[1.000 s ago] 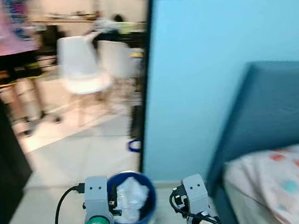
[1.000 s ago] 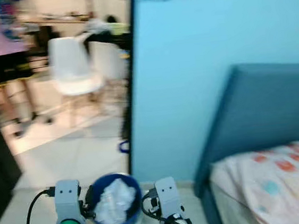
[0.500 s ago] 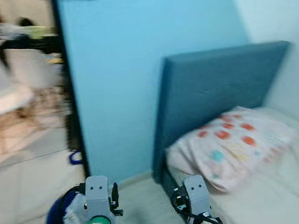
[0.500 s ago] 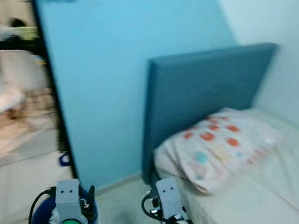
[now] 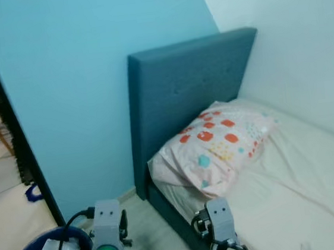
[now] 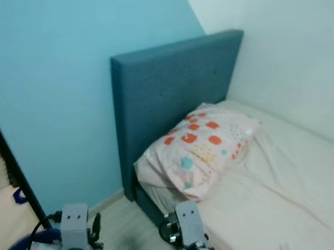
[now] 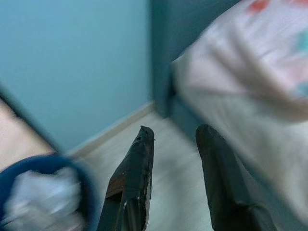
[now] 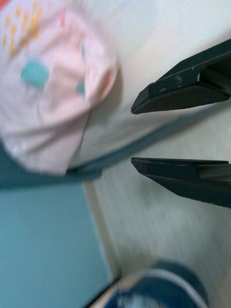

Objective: Clean up the room

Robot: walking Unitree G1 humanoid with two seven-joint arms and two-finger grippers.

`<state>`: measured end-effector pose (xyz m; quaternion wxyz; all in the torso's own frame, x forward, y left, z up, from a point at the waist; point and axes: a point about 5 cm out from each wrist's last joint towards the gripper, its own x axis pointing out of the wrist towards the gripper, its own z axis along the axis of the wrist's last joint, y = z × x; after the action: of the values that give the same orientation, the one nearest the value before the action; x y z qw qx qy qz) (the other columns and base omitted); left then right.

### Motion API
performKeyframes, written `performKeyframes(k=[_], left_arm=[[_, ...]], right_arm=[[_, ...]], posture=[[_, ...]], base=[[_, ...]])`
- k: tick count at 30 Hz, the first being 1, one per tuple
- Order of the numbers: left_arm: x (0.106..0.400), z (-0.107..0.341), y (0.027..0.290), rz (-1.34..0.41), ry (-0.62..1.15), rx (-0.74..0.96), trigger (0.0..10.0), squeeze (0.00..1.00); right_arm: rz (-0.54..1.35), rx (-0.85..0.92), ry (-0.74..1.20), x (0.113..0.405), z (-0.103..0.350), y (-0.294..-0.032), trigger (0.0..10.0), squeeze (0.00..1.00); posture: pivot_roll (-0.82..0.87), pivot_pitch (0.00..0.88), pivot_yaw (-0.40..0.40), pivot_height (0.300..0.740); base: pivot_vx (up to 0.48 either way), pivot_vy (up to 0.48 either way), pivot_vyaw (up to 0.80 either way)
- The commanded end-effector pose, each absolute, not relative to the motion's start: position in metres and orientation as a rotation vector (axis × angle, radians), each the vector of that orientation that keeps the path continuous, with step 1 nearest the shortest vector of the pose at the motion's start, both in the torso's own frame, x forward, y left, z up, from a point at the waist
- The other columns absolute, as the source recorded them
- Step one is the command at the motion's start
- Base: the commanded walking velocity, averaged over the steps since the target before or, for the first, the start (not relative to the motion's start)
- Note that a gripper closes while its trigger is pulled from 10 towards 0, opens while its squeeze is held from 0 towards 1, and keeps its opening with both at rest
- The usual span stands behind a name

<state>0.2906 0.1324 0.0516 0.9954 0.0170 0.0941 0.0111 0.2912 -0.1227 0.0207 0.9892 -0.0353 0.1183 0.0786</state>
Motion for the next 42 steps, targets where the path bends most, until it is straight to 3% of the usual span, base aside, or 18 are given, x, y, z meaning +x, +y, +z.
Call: performKeyframes(k=[1,25,42], left_arm=[[0.286,0.044,0.133,0.015,0.222,0.057,10.0,0.0],[0.289,0.04,0.135,0.015,0.255,0.152,10.0,0.0],[0.286,0.038,0.14,0.02,0.264,0.113,10.0,0.0]], right_arm=[[0.145,-0.065,0.256,0.29,0.018,-0.124,10.0,0.0],[0.003,-0.102,0.339,0.289,0.008,-0.144,10.0,0.0],[-0.024,-0.1,0.372,0.286,0.003,-0.148,10.0,0.0]], posture=[[0.01,0.015,-0.023,0.74],[0.02,0.011,-0.022,0.74],[0.02,0.029,-0.014,0.74]], base=[[0.0,0.0,-0.8],[0.0,0.0,-0.8],[0.0,0.0,-0.8]])
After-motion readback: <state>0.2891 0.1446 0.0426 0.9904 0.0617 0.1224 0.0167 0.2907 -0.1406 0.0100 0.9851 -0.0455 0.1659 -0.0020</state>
